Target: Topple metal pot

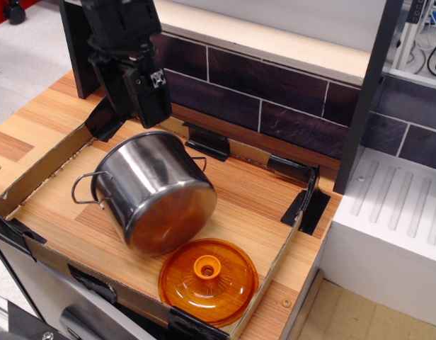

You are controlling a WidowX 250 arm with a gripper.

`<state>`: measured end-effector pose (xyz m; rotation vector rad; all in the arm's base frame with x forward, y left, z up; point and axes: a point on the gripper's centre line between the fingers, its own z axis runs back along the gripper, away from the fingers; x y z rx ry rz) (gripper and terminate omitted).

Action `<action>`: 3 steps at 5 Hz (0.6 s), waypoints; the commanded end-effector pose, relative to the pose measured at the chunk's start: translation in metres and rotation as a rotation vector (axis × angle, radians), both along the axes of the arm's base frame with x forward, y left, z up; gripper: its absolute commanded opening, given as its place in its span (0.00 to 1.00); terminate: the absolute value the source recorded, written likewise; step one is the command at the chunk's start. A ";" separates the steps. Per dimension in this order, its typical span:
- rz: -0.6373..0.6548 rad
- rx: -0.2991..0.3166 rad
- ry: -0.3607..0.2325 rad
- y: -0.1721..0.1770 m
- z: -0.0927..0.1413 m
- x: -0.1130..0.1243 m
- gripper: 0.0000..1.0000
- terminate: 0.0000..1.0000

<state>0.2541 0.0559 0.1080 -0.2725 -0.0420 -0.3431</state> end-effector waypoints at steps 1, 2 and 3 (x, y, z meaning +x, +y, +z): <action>0.061 0.059 -0.109 0.007 0.061 -0.004 1.00 0.00; 0.061 0.059 -0.109 0.007 0.061 -0.004 1.00 0.00; 0.061 0.059 -0.109 0.007 0.061 -0.004 1.00 1.00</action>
